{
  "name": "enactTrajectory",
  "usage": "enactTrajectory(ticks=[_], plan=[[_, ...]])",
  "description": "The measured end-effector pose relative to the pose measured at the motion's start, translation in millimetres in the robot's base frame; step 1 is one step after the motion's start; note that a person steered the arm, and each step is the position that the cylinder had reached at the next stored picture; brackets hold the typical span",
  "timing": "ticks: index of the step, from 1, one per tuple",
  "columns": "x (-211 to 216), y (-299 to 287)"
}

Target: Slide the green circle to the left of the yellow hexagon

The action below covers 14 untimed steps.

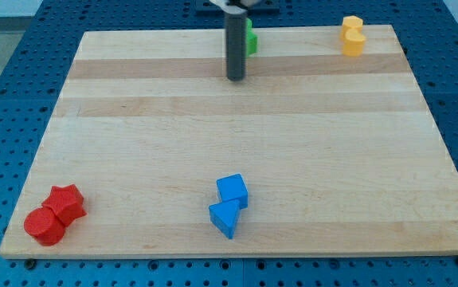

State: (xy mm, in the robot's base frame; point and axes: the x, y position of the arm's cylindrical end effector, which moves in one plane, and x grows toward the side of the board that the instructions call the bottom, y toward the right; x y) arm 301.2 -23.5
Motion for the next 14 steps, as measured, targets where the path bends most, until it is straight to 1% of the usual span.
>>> enactTrajectory(ticks=[1,2,3,4,5,9,11,12,14], plan=[[-4,-60],[-51,-89],[-89,-81],[-103,-52],[-106,-19],[-106,80],[-96,56],[-86,62],[-81,90]])
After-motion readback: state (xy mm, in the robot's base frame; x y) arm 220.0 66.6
